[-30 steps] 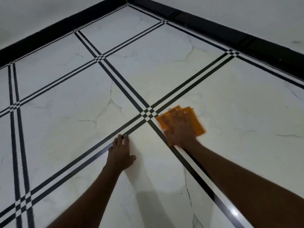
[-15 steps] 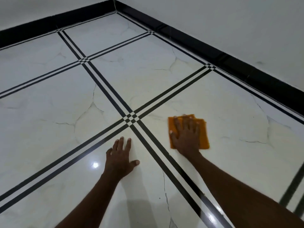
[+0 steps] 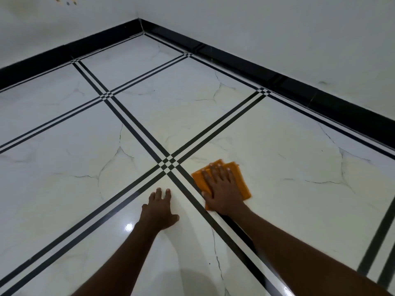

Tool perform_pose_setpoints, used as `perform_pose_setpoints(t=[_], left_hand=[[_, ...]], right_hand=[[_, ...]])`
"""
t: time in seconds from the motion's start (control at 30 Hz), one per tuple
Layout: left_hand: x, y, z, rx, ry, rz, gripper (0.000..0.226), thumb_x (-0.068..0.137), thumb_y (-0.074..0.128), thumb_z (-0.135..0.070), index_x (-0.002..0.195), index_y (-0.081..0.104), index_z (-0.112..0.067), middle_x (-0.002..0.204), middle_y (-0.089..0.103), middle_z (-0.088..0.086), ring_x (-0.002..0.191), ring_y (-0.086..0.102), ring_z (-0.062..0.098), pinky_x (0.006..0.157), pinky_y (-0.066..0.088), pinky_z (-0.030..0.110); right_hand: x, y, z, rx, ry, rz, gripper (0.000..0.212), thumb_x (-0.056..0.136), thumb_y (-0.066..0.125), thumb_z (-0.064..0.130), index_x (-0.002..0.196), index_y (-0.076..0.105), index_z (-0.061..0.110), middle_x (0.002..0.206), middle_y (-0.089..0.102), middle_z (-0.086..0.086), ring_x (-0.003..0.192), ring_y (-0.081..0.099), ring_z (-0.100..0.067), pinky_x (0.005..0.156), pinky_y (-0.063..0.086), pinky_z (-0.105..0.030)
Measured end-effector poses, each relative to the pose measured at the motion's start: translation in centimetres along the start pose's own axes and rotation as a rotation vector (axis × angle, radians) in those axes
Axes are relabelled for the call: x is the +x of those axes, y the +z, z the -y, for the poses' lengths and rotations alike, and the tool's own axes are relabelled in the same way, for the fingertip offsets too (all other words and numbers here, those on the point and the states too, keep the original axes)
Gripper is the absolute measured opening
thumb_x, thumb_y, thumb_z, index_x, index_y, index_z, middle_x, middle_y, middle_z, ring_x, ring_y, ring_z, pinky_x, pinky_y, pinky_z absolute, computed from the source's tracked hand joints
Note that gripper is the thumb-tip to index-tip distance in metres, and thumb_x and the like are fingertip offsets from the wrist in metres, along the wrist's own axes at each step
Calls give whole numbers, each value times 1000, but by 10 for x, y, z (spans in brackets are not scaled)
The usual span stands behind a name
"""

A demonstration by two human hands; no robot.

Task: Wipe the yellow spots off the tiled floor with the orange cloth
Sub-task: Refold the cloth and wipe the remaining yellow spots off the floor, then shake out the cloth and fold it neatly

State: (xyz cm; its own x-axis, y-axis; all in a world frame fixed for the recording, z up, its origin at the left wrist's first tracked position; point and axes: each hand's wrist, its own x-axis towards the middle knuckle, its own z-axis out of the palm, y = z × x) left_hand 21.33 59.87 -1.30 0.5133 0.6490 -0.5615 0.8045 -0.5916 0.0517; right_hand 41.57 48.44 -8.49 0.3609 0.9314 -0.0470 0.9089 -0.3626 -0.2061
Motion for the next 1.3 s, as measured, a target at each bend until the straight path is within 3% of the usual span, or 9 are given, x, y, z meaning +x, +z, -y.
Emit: perform_pose_setpoints(t=[0.17, 0.4, 0.53, 0.63, 0.73, 0.87, 1.0, 1.17, 1.3], left_hand=[[-3, 0, -7, -1, -8, 5, 98, 90, 61, -52, 159, 1, -16, 166, -5, 15, 152, 2, 36, 118, 23, 54], [-7, 4, -19, -3, -3, -10, 95, 92, 56, -56, 158, 3, -14, 166, -3, 16, 152, 5, 36, 118, 23, 54], [-7, 9, -24, 21, 94, -121, 89, 94, 53, -54, 158, 5, -16, 166, 3, 15, 152, 7, 33, 117, 24, 51], [-10, 15, -34, 24, 121, -117, 85, 94, 54, -52, 157, 11, -15, 165, 8, 16, 152, 10, 33, 117, 25, 50], [-9, 5, -42, 21, 100, -100, 77, 93, 57, -50, 152, 24, -13, 159, 23, 18, 147, 24, 34, 113, 32, 49], [0, -41, -50, -25, 145, 74, 49, 92, 62, -40, 134, 56, -16, 138, 55, 9, 128, 50, 26, 106, 43, 37], [-8, -100, -62, 121, 182, 170, 49, 97, 55, -42, 135, 56, -10, 137, 58, 12, 123, 56, 26, 100, 46, 36], [-31, -188, -72, -106, 232, 109, 47, 101, 51, -34, 138, 52, -5, 132, 60, 17, 117, 62, 30, 98, 53, 41], [-50, -256, -68, -473, 252, 106, 57, 96, 63, -31, 146, 44, -11, 137, 56, 14, 122, 57, 29, 94, 53, 40]], right_hand=[[-13, -1, -5, 11, 317, -101, 79, 95, 28, 58, 163, 15, 20, 170, 9, -17, 156, 4, -42, 124, -3, -60], [-23, 14, 12, 3, -201, -27, 71, 101, 28, 58, 163, 9, 30, 171, 7, -7, 158, -3, -29, 127, -1, -55], [-40, -4, -88, -40, 311, -195, 68, 96, 32, 48, 157, 36, 18, 163, 34, -18, 151, 28, -42, 124, 14, -60], [-69, -25, -131, -26, 594, -145, 69, 100, 25, 47, 161, 22, 15, 166, 24, -22, 153, 18, -46, 124, 7, -61], [-59, -38, -106, 6, 598, 10, 67, 104, 12, 43, 162, 11, 11, 168, 13, -24, 155, 8, -47, 125, 5, -61], [-18, -55, -36, 292, 297, 159, 54, 107, 23, 29, 158, 27, 13, 165, 27, -17, 151, 21, -44, 122, 21, -58], [3, -120, 20, 839, 427, 203, 44, 110, 30, 30, 115, 62, 0, 116, 63, -20, 113, 59, -37, 103, 45, -48], [6, -211, 25, 1200, 471, 213, 46, 110, 28, 41, 140, 43, 9, 127, 57, -17, 109, 60, -34, 82, 54, -41], [11, -286, 30, 1373, 352, 130, 34, 108, 35, 44, 129, 43, 19, 114, 59, -10, 102, 61, -29, 92, 54, -46]])
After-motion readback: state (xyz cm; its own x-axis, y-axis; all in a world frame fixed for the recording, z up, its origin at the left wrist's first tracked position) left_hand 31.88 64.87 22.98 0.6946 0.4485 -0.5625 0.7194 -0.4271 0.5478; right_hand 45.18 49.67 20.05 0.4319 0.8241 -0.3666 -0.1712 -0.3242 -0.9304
